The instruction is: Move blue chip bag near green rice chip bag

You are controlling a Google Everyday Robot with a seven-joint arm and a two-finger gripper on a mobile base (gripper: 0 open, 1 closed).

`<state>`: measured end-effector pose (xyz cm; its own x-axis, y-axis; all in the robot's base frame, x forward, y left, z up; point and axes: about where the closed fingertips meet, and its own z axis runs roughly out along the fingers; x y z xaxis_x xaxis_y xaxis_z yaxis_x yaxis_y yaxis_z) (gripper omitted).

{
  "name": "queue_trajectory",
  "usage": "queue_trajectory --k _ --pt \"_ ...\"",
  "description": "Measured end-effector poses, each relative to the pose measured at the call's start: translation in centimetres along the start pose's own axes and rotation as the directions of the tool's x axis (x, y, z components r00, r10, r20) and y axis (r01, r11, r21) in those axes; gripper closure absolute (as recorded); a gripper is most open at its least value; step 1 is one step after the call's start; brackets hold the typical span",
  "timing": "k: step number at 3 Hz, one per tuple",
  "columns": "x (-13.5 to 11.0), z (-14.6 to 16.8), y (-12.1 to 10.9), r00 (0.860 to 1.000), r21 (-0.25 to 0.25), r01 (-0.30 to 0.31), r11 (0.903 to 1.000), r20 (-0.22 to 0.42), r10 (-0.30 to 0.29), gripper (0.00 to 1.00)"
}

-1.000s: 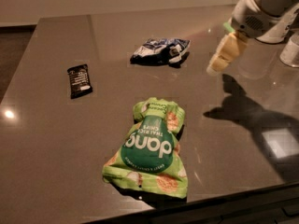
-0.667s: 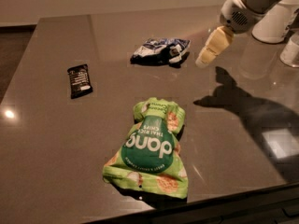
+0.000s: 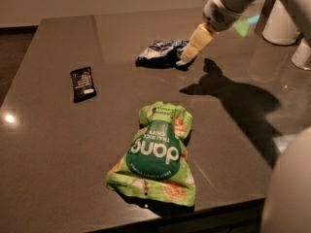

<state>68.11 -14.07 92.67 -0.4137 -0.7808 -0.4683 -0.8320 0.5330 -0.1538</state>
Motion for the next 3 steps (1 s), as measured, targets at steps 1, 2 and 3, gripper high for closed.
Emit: queue_trajectory --k 1,2,3 --pt "-2.1 2.7 -0.8 1.0 -0.018 -0.007 0.9998 -0.004 0.007 0.0" --pt "-3.4 4.9 -1.4 1.0 -0.032 -0.007 0.9995 -0.023 0.006 0.0" --pt "-3.6 6.5 -2.0 0.999 -0.04 -0.011 0.9991 -0.048 0.009 0.0"
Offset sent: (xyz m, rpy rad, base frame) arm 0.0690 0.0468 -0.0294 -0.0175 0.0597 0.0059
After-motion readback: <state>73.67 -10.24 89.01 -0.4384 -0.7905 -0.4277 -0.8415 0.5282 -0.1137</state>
